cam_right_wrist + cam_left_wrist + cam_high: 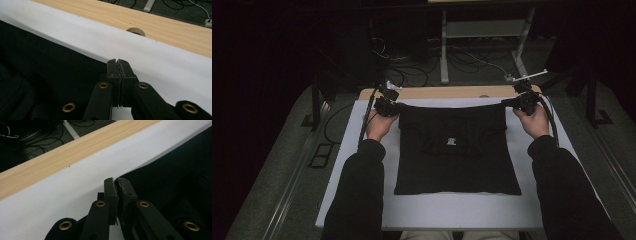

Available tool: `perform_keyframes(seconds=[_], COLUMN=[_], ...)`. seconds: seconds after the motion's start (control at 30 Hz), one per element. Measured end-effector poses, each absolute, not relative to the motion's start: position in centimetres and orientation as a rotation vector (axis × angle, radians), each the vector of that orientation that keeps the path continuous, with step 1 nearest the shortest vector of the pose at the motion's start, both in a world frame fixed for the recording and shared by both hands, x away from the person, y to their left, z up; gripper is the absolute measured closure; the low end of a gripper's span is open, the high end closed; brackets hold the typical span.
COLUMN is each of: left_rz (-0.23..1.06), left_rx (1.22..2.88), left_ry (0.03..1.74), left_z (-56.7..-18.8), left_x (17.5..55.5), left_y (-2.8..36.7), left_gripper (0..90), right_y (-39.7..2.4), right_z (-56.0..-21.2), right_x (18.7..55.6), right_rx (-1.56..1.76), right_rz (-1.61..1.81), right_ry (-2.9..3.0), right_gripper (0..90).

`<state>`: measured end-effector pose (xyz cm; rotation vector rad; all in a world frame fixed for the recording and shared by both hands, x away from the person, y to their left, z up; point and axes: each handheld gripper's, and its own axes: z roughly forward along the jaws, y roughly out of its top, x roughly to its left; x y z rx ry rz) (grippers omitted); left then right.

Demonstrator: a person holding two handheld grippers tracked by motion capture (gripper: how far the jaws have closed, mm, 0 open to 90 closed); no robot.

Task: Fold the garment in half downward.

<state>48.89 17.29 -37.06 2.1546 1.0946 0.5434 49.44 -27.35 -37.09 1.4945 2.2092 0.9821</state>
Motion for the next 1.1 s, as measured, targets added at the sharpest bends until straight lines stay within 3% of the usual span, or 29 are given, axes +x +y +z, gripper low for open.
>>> perform_keyframes(seconds=[0.53,0.67,0.73,0.8,1.1], left_rz=[0.485,0.468,0.444,0.424,0.366], left_rx=[2.154,2.131,2.117,2.108,2.078], left_ry=[1.143,1.172,1.195,1.216,1.218], left_z=[-39.3,-39.3,-39.3,-39.4,-39.0], left_x=[49.5,49.5,49.6,49.7,49.3], left_y=[17.3,17.7,18.0,18.2,18.9], left_gripper=[83.3,80.3,73.9,60.4,41.6], right_y=[-26.9,-27.0,-27.0,-26.9,-27.1], right_z=[-39.2,-39.3,-39.3,-39.3,-38.8], right_x=[50.4,50.5,50.4,50.3,49.6], right_rx=[1.555,1.585,1.597,1.589,1.579], right_rz=[0.977,1.000,1.005,0.992,1.028], right_ry=[2.217,2.197,2.198,2.183,2.143], right_gripper=[86.3,78.8,76.1,72.5,43.6])
